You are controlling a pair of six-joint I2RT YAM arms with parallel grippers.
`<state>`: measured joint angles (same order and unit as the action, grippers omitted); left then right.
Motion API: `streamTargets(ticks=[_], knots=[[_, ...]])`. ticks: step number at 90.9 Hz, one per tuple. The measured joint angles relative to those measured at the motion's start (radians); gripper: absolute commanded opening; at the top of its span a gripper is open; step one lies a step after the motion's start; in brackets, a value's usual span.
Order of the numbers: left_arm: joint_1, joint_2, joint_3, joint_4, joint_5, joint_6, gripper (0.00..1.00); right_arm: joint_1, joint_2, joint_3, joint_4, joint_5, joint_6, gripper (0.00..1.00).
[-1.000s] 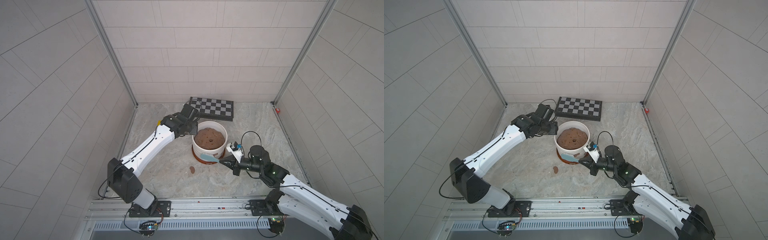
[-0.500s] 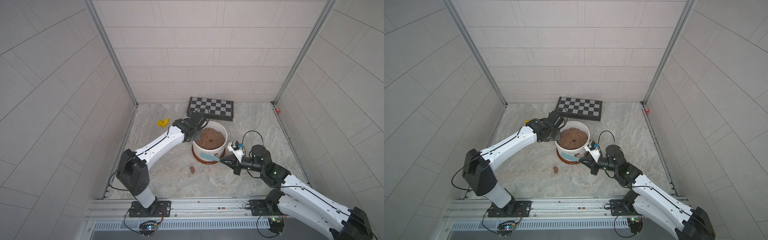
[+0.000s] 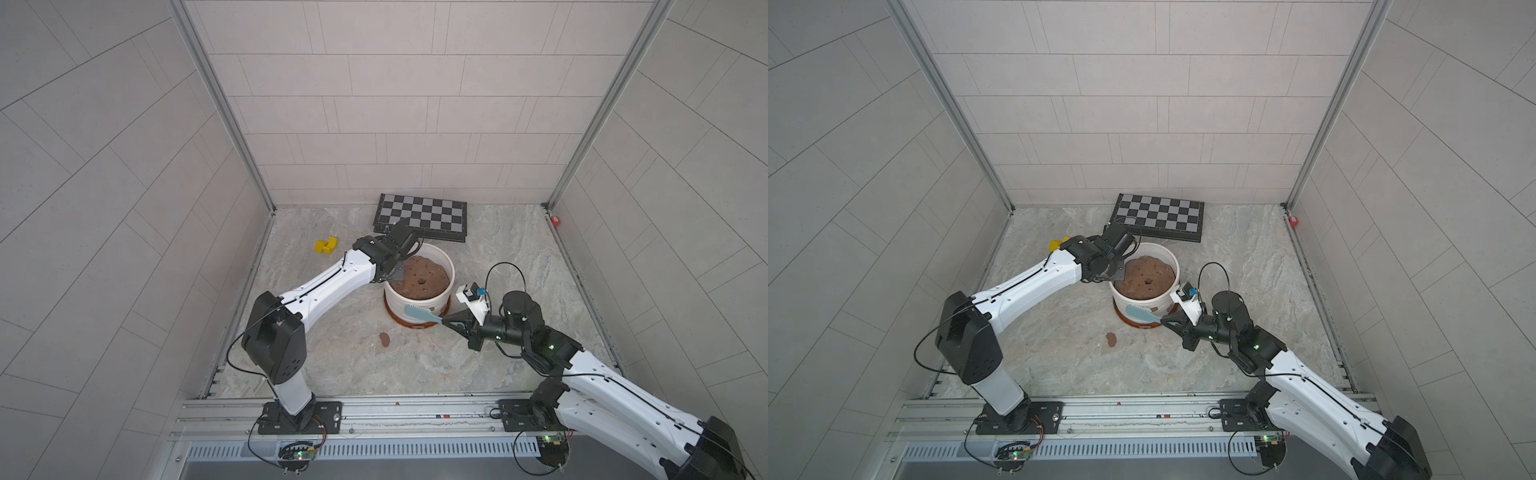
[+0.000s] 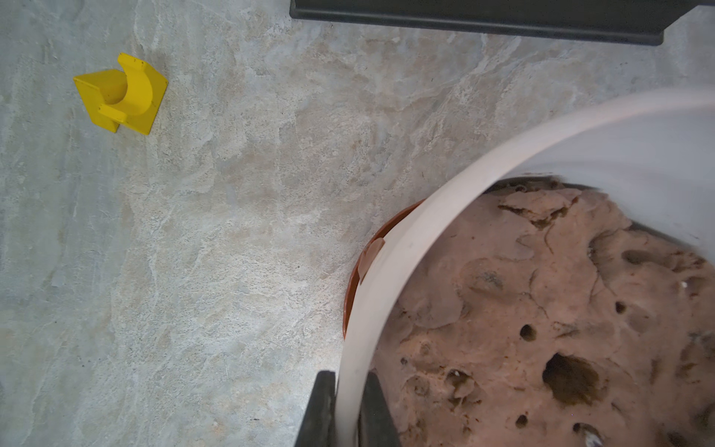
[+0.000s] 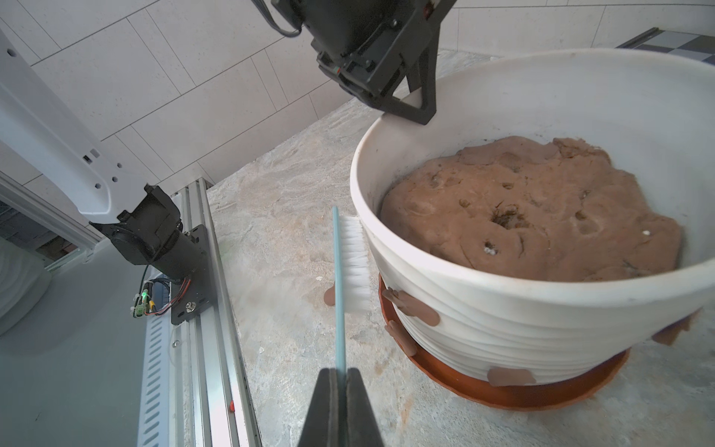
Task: Scrub the dried mud off the ceramic pot
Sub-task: Rotate the pot on the tray.
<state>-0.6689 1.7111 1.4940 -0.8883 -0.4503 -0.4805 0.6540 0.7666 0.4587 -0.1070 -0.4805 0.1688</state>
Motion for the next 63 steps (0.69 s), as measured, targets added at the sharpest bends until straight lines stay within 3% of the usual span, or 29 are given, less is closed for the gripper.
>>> streamTargets(ticks=[63], knots=[[0.042, 0.066, 0.072, 0.051, 0.059, 0.285, 0.00, 0.000, 0.010, -0.001, -0.001, 0.034, -0.015, 0.00]])
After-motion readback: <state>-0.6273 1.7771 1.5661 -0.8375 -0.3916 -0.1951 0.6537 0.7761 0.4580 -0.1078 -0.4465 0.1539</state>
